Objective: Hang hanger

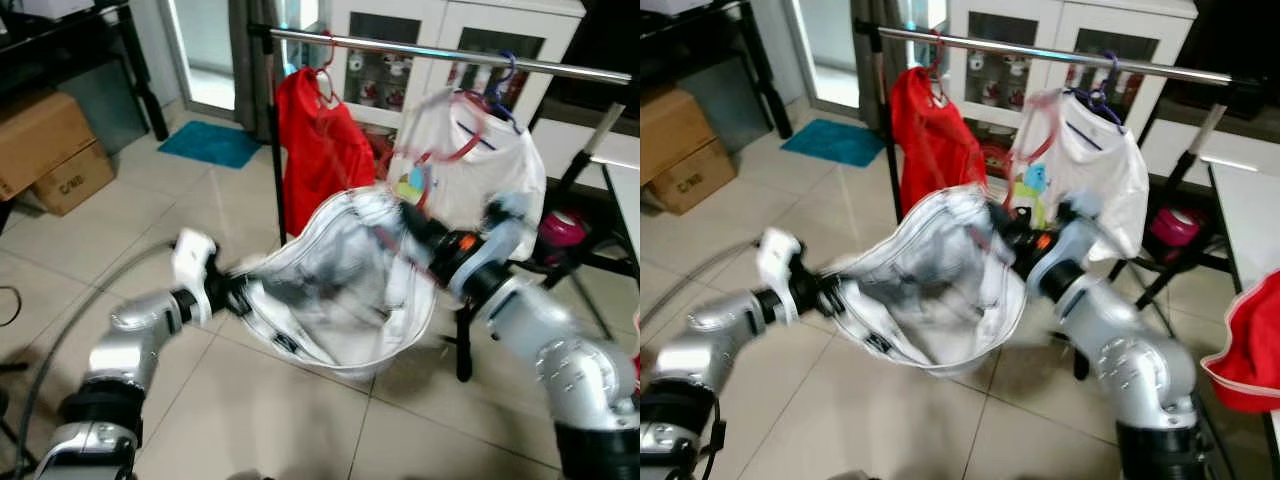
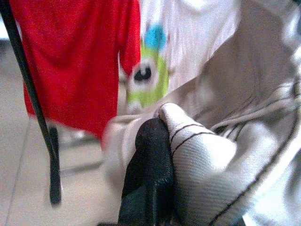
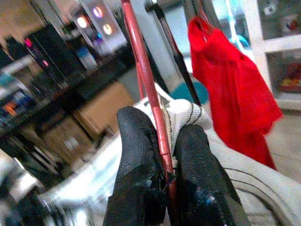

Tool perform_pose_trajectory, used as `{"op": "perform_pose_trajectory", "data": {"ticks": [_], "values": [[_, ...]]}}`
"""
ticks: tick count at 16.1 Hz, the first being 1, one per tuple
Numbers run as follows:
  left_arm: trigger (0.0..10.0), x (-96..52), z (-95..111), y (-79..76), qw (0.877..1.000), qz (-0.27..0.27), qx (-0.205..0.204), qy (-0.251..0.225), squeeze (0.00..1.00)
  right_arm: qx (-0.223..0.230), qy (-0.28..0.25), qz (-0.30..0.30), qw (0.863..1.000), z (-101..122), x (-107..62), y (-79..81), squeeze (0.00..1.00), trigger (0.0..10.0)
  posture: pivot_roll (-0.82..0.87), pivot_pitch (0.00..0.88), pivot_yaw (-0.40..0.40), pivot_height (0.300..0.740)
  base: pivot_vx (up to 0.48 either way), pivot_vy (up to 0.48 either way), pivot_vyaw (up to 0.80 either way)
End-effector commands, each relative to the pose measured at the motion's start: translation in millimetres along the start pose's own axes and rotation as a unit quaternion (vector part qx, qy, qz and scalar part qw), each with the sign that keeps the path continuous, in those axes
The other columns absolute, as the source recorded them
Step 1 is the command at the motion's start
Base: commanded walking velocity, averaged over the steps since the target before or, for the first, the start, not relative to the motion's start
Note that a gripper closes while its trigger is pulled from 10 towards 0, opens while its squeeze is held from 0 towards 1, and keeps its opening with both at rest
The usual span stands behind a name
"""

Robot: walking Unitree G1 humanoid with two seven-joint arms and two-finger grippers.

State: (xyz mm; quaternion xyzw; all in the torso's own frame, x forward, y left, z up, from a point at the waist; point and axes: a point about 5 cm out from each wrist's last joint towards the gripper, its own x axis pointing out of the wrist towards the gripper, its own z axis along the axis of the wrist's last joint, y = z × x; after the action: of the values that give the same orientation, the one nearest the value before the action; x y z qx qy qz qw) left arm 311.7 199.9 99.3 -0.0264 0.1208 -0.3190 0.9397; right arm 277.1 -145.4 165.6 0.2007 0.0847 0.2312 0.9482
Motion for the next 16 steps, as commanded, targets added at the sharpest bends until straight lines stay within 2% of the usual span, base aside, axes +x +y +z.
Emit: {"op": "perform_pose_trajectory", "data": {"ticks": [1,3,5,6,8,10,11,13,14,16], "values": [[0.0,-13.0,4.9,6.8,0.999,0.031,0.013,-0.005,0.0,-0.03,-0.024,0.01,0.999,2.8,-2.5,6.0,0.0,0.0,-0.14,0.0,0.004,0.74,0.0,0.0,0.0],[0.0,-27.5,-2.2,25.7,0.996,0.09,0.014,0.022,0.0,-0.04,-0.035,0.041,0.998,4.3,-3.8,11.4,0.0,0.0,-0.14,0.0,-0.006,0.74,0.0,0.0,0.0],[0.0,-35.7,-1.3,33.4,0.994,0.106,0.005,0.029,0.0,-0.054,-0.037,0.07,0.995,6.0,-5.3,15.7,0.0,0.0,-0.14,0.0,-0.007,0.74,0.0,0.0,0.0],[0.0,-42.7,1.1,42.5,0.992,0.12,-0.007,0.03,0.0,-0.067,-0.04,0.091,0.993,9.5,-8.0,17.0,0.0,0.0,-0.15,0.0,-0.006,0.74,0.0,0.0,0.0],[0.0,-53.4,6.8,57.5,0.99,0.137,-0.004,0.041,0.0,-0.064,-0.057,0.141,0.986,18.1,-16.6,19.0,0.0,0.0,-0.15,0.0,-0.005,0.74,0.0,0.0,0.0],[0.0,-62.8,28.2,75.8,0.99,0.14,0.003,0.035,0.0,-0.067,-0.032,0.225,0.972,19.4,-30.7,23.7,0.0,0.0,-0.14,0.0,-0.011,0.74,0.0,0.0,0.0],[0.0,-66.4,37.1,82.1,0.99,0.14,0.013,0.035,0.0,-0.079,-0.011,0.241,0.967,16.8,-33.6,22.8,0.0,0.0,-0.14,0.0,-0.011,0.74,0.0,0.0,0.0],[0.0,-70.5,67.5,87.1,0.994,0.103,0.035,0.014,0.0,-0.163,0.06,0.238,0.956,5.2,-35.9,13.1,0.0,0.0,-0.14,0.0,-0.005,0.74,0.0,0.0,0.0],[0.0,-70.4,77.5,88.1,0.995,0.094,0.034,0.003,0.0,-0.194,0.077,0.21,0.955,1.7,-33.1,5.6,0.0,0.0,-0.14,0.0,-0.001,0.74,0.0,0.0,0.0],[0.0,-66.3,90.6,85.0,0.997,0.058,0.049,-0.002,0.0,-0.222,0.086,0.192,0.952,-0.6,-30.1,-1.0,0.0,0.0,-0.14,0.0,-0.001,0.74,0.0,0.0,0.0]]}}
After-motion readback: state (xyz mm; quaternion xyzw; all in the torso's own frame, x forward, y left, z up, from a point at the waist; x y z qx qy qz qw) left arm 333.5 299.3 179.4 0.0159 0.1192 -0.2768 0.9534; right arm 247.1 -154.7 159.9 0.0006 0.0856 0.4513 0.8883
